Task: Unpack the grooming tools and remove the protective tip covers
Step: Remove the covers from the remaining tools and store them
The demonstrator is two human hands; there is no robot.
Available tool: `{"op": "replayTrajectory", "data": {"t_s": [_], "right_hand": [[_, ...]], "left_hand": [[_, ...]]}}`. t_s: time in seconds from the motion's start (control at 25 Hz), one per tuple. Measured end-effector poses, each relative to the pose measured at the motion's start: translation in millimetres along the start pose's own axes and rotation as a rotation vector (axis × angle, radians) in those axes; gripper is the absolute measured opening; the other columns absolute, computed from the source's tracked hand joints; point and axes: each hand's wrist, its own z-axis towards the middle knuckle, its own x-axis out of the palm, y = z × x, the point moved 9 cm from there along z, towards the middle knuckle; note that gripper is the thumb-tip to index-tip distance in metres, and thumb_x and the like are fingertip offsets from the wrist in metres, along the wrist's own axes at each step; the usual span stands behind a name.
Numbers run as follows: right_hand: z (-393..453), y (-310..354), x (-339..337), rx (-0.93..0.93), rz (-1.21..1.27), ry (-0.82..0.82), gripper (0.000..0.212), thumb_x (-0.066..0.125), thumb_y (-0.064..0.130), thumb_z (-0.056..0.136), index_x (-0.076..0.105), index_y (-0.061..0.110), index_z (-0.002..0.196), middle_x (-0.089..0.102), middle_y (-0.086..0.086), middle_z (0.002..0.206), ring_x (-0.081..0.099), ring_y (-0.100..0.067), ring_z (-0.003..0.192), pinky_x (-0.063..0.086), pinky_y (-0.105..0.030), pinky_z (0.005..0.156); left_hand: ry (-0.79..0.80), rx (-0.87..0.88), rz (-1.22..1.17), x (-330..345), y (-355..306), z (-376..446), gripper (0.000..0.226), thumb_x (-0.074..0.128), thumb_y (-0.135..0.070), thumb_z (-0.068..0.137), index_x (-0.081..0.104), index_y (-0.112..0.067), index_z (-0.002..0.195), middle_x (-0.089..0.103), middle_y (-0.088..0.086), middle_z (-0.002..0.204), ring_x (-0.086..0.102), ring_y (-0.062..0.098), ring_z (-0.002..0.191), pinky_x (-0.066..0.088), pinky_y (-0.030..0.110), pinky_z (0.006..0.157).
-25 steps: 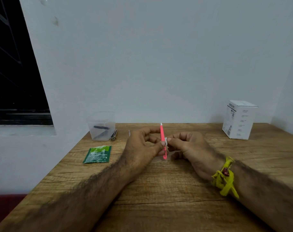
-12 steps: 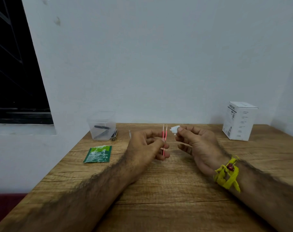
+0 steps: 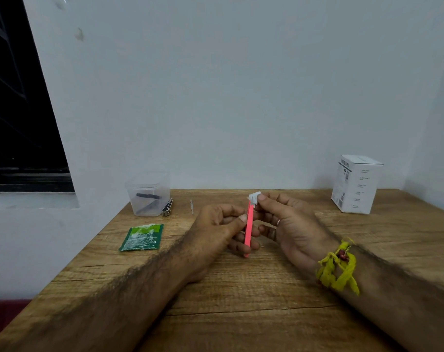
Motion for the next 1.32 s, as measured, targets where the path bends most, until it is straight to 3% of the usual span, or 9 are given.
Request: {"op": "replayTrajectory", "data": {"t_s": [0.12, 0.48, 0.76, 0.96, 1.16, 1.32], "right_hand": [[0.8, 1.8, -1.1, -0.005, 0.015, -0.013, 0.01, 0.064, 0.015, 0.093, 0.07, 0.008, 0.095, 0.068, -0.001, 0.074, 0.062, -0.01, 0.063, 0.047, -0.024, 0.055], [-0.2, -6.1, 8.9, 0.08, -0.028, 0.082, 0.012, 0.067, 0.019, 0.089, 0.072, 0.01, 0.097, 0.069, -0.004, 0.078, 0.062, -0.014, 0.066, 0.047, -0.034, 0.071], [-0.2, -8.0, 11.0, 0.129, -0.026, 0.107, 0.014, 0.064, 0.018, 0.092, 0.073, 0.007, 0.094, 0.068, -0.002, 0.072, 0.061, -0.012, 0.064, 0.046, -0.032, 0.068], [-0.2, -9.6, 8.3, 0.115, -0.112, 0.065, 0.027, 0.064, 0.018, 0.091, 0.071, -0.002, 0.108, 0.07, -0.007, 0.083, 0.056, -0.018, 0.076, 0.043, -0.029, 0.064], [-1.0, -11.6, 12.5, 0.108, -0.103, 0.108, 0.021, 0.063, 0.017, 0.092, 0.073, 0.001, 0.099, 0.068, -0.007, 0.082, 0.055, -0.015, 0.073, 0.043, -0.028, 0.061], [2.3, -11.7, 8.1, 0.107, -0.035, 0.082, 0.018, 0.061, 0.018, 0.093, 0.072, 0.006, 0.1, 0.071, -0.004, 0.079, 0.059, -0.015, 0.073, 0.044, -0.031, 0.069]], "left_hand": [[0.003, 0.002, 0.007, -0.2, 0.5, 0.5, 0.019, 0.058, -0.011, 0.101, 0.067, 0.0, 0.114, 0.075, 0.02, 0.087, 0.073, 0.028, 0.069, 0.059, 0.03, 0.054], [-0.005, 0.004, -0.03, -2.5, 2.1, 1.8, 0.019, 0.058, -0.008, 0.1, 0.067, 0.003, 0.113, 0.076, 0.023, 0.087, 0.073, 0.025, 0.064, 0.059, 0.029, 0.051], [-0.01, -0.008, -0.011, -2.8, 2.4, 2.4, 0.017, 0.062, -0.01, 0.097, 0.07, -0.001, 0.109, 0.076, 0.023, 0.088, 0.075, 0.028, 0.067, 0.062, 0.033, 0.056], [-0.116, 0.033, 0.075, -8.4, -2.2, 1.3, 0.012, 0.064, -0.011, 0.097, 0.073, -0.005, 0.103, 0.077, 0.019, 0.084, 0.076, 0.035, 0.07, 0.064, 0.034, 0.058], [-0.183, 0.075, 0.089, -10.9, -7.9, 0.8, 0.01, 0.066, -0.013, 0.096, 0.076, -0.013, 0.095, 0.077, 0.017, 0.082, 0.077, 0.033, 0.07, 0.063, 0.029, 0.06], [-0.15, 0.052, 0.146, -8.2, -4.0, 2.3, 0.011, 0.065, -0.013, 0.097, 0.074, -0.014, 0.102, 0.078, 0.014, 0.083, 0.077, 0.032, 0.071, 0.065, 0.042, 0.066]]}}
